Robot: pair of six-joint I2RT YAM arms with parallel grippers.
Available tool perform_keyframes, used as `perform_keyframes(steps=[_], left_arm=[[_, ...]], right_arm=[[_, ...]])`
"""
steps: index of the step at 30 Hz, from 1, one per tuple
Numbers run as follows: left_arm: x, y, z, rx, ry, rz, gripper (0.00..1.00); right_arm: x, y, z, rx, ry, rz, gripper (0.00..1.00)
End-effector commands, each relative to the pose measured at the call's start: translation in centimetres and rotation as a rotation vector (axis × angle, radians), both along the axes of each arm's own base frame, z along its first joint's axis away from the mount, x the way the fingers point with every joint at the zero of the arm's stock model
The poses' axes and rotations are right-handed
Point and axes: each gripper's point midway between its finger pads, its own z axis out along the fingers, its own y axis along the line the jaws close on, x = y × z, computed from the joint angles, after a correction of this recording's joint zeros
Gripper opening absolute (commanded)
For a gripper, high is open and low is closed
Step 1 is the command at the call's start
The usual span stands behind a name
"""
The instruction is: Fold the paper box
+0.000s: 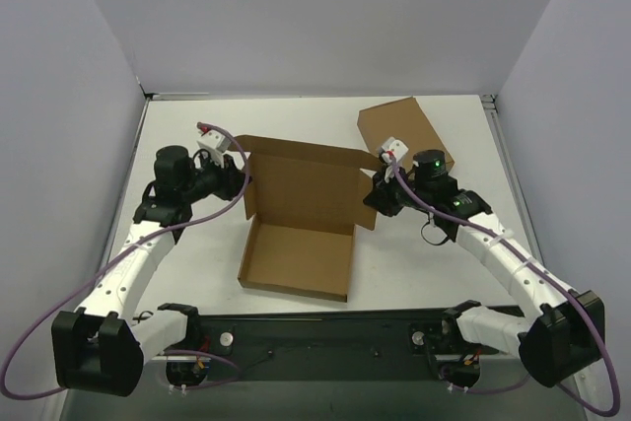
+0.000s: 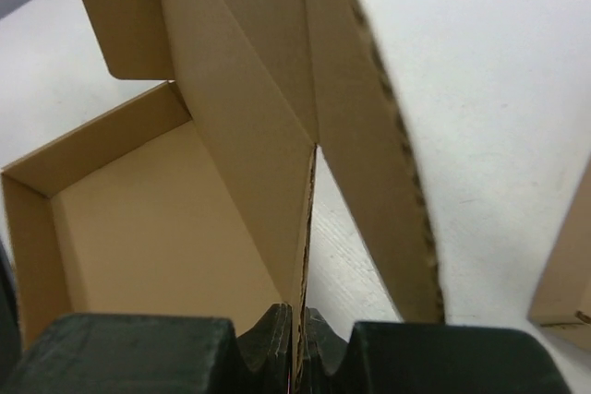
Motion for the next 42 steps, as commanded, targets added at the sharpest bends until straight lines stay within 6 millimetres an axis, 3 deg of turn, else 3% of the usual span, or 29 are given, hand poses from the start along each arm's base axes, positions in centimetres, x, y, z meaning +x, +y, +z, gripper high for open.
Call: perform_keyframes(steps=[1,7,12,13,14,16,17,19,25,37,42], left_arm=[[-0.3,-2.1,0.3,0.024,-0.021,-0.054,0.24],[0.7,-1.4,-0.2,0.056,0.008,0.081,0.00],[1.2,-1.4,0.0,-0.001,0.035,0.182,0.00],[1.1,-1.9,0.2,-0.009,0.025,0.185,0.00],[1.0,-2.3,0.5,-0.019,0.018,0.190,0.00],[1.2,-3.1,1.4,-0.026,-0.027,0.211,0.00],[1.2,-3.2,1.4,-0.022,-0.030,0.221,0.00],[1.6,-4.2,3.1,-0.046,-0.110,0.234,0.00],[1.8,-5.7,5.1,-0.053,-0.237,0.255,0.00],[0.1,-8.1,0.8,-0.119,-0.214,0.249,0.00],[-0.5,-8.5,0.0,-0.128,-0.213,0.254,0.00]], right_arm=[[1.1,0.6,2.5,-0.039,-0.172,-0.051,0.00],[2.4,0.7,4.3,-0.077,-0.298,-0.223,0.00],[3.5,0.9,4.8,-0.113,-0.369,-0.391,0.00],[3.2,1.7,5.1,-0.109,-0.384,-0.398,0.00],[3.8,1.2,5.0,-0.136,-0.396,-0.475,0.00],[3.8,2.4,6.1,-0.121,-0.427,-0.505,0.00],[4.3,2.0,6.1,-0.147,-0.441,-0.568,0.00],[4.6,2.9,7.3,-0.122,-0.466,-0.601,0.00],[5.8,3.1,8.8,-0.062,-0.492,-0.757,0.00],[5.3,4.3,5.9,0.052,-0.435,-0.848,0.00],[4.3,3.6,3.2,0.026,-0.407,-0.857,0.00]])
